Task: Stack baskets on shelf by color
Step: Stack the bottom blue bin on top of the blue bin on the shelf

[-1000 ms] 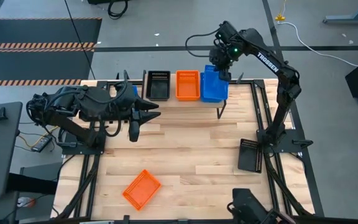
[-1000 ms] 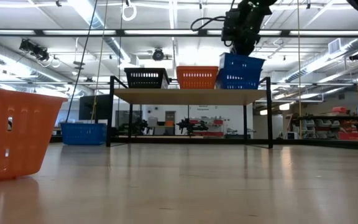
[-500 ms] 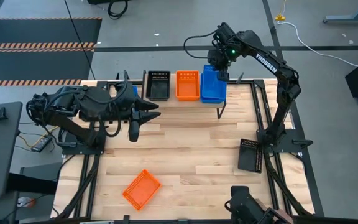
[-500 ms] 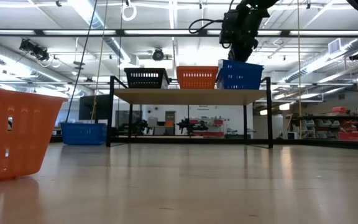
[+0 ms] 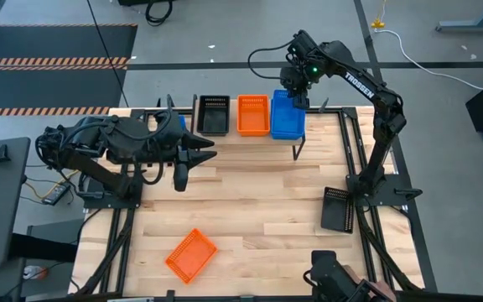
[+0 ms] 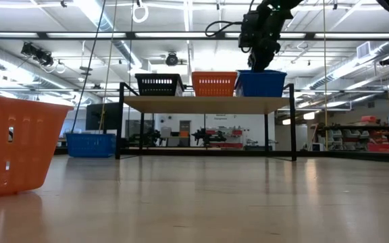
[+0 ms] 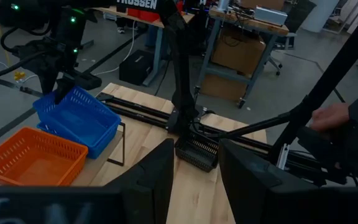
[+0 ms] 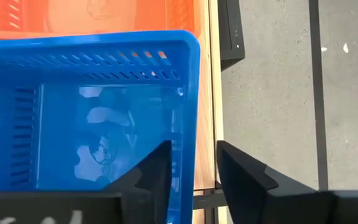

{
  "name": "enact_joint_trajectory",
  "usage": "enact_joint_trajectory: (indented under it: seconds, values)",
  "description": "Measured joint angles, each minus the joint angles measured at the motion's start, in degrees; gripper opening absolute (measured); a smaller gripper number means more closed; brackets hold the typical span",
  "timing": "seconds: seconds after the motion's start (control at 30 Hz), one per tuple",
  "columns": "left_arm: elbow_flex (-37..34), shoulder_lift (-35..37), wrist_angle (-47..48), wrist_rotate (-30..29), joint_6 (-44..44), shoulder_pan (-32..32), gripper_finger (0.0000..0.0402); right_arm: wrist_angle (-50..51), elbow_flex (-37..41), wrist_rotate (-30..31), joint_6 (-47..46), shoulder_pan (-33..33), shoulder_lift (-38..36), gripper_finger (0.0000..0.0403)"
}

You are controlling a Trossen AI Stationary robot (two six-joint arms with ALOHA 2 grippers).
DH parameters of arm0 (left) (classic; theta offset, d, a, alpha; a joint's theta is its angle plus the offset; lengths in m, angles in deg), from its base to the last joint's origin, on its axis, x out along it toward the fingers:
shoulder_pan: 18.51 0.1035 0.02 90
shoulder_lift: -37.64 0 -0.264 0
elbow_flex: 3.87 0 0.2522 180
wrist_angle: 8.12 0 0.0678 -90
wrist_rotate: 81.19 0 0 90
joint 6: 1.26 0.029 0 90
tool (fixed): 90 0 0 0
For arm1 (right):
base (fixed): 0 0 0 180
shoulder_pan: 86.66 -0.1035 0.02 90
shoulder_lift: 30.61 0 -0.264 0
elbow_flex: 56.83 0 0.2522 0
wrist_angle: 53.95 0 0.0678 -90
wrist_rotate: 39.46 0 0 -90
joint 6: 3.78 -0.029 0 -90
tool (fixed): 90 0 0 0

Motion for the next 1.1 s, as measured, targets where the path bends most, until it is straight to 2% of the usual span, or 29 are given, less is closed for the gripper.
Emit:
enact_joint_trajectory:
  seconds: [0.17,0.3,0.4,0.57,0.63,0.77,1.1]
  values:
    - [0.00,0.00,0.00,0.00,-0.02,0.00,0.0133,-0.13,0.00,-0.80,0.01,0.00,0.00,0.0152]
    - [0.00,0.00,0.00,0.00,-1.10,0.00,0.0133,-1.52,0.83,-0.92,0.84,0.00,0.01,0.0142]
    - [0.00,0.00,0.00,0.00,-1.33,-0.38,0.0133,-1.54,1.48,-0.92,1.14,0.30,0.11,0.0111]
    - [0.00,0.00,0.02,0.00,-1.51,-1.36,0.0133,-2.32,1.70,-0.92,1.36,0.87,0.11,0.0029]
    - [0.01,0.00,0.02,0.01,-1.52,-1.66,0.0133,-2.78,1.70,-0.92,1.46,1.15,0.11,0.0011]
    - [0.01,0.00,0.02,-0.01,-2.62,-1.62,0.0133,-3.32,1.70,-1.15,1.73,1.58,0.11,0.0017]
    - [0.02,0.00,0.02,-0.04,-3.96,-1.62,0.0133,-2.73,1.70,-7.59,2.95,2.38,0.11,0.0007]
